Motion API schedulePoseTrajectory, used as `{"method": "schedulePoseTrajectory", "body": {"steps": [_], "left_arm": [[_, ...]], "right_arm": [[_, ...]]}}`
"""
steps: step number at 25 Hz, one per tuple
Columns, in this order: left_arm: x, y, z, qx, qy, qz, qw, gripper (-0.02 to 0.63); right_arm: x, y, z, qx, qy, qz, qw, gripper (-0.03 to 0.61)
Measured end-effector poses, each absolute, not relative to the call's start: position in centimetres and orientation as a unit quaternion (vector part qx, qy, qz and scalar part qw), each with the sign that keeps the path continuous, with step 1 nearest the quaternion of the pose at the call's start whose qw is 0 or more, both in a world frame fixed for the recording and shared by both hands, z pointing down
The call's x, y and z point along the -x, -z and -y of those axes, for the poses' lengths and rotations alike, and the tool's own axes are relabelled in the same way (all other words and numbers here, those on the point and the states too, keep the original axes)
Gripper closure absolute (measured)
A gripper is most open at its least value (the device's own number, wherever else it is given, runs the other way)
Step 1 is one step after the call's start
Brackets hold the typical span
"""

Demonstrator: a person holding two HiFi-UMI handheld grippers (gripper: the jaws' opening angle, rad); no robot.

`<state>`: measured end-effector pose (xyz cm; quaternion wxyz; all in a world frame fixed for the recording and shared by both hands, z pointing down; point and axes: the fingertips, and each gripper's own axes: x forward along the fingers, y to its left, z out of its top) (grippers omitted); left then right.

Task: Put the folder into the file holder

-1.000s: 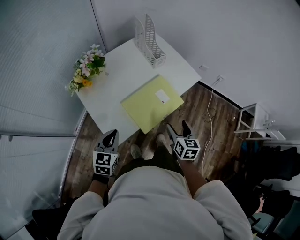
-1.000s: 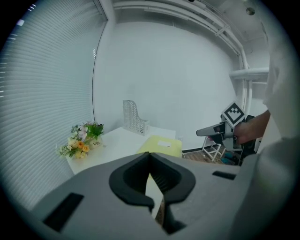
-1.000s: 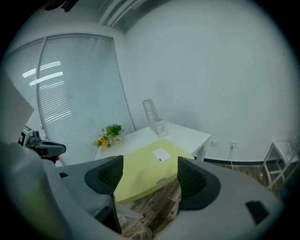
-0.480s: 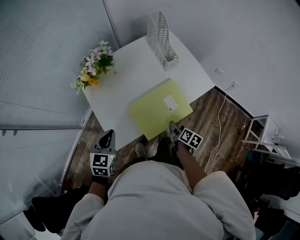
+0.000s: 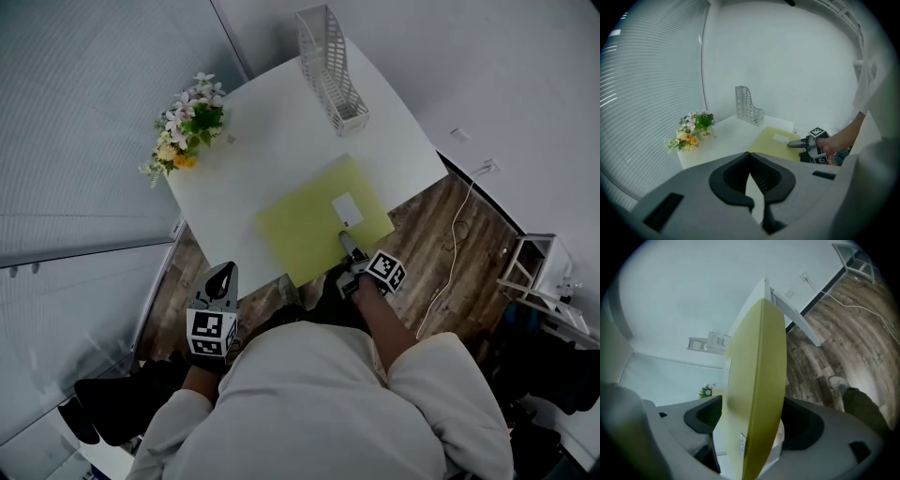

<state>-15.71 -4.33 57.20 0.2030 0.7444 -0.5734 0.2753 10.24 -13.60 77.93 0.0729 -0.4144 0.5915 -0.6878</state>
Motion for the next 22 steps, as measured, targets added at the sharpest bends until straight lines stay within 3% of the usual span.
{"method": "schedulePoseTrajectory", "body": {"steps": [3,5,7,22], "left_arm": [[15.1,-57.7,5.0,-0.745,-0.284,0.567,0.208,0.606],[14.7,-58.1,5.3,-0.746,-0.288,0.562,0.212,0.606],[14.5,-58.4,5.5,-0.747,-0.29,0.558,0.215,0.606],[13.8,-58.2,6.5,-0.776,-0.283,0.528,0.198,0.606]], "right_arm": [[-9.6,-78.6,14.4,0.398,0.695,-0.59,0.097,0.202],[-9.5,-78.7,14.6,0.392,0.694,-0.594,0.107,0.265],[-9.4,-78.6,14.7,0.385,0.693,-0.599,0.114,0.28],[-12.7,-78.2,10.3,0.388,0.684,-0.6,0.144,0.326]]}}
